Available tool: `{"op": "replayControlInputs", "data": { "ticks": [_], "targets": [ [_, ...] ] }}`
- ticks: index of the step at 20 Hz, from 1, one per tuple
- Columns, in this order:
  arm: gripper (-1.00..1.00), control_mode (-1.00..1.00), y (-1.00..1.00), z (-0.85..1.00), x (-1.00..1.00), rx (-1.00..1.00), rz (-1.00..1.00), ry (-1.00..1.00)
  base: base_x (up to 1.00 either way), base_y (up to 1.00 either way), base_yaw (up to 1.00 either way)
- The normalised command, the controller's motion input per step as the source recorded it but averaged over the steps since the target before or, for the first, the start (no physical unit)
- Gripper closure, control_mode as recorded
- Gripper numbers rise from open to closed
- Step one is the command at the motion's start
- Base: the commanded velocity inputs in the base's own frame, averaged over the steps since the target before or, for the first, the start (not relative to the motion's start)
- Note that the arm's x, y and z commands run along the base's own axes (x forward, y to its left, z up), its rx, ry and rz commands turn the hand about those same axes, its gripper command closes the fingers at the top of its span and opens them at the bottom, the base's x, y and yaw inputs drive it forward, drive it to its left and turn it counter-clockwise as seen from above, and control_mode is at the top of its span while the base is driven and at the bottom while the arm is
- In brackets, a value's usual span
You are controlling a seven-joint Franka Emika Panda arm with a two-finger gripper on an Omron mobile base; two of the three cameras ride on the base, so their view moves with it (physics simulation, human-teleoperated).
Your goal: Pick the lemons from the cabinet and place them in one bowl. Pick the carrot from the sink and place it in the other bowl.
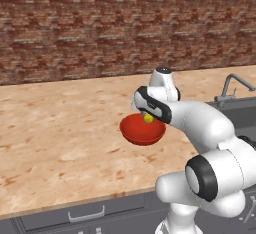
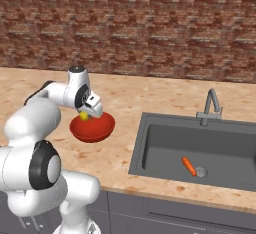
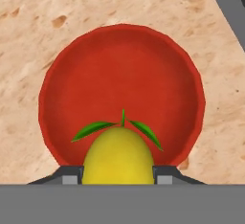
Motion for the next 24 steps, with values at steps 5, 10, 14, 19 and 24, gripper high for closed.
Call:
{"op": "replayControlInputs", "data": {
  "ticks": [5, 10, 14, 19, 24],
  "targets": [
    [1.0, -1.0, 0.0, -0.34, 0.05, -0.02, 0.0, -0.03, 0.0, 0.0, 0.0],
    [1.0, -1.0, 0.0, -0.26, 0.22, -0.06, 0.0, 0.0, 0.0, 0.0, 0.0],
    [1.0, -1.0, 0.0, 0.0, 0.4, -0.02, 0.0, 0.01, 0.0, 0.0, 0.0],
    [1.0, -1.0, 0.0, 0.0, 0.27, 0.0, 0.0, 0.04, 0.0, 0.0, 0.0],
    [1.0, -1.0, 0.0, -0.04, 0.02, 0.0, -0.01, 0.05, 0.0, 0.0, 0.0]
  ]
}}
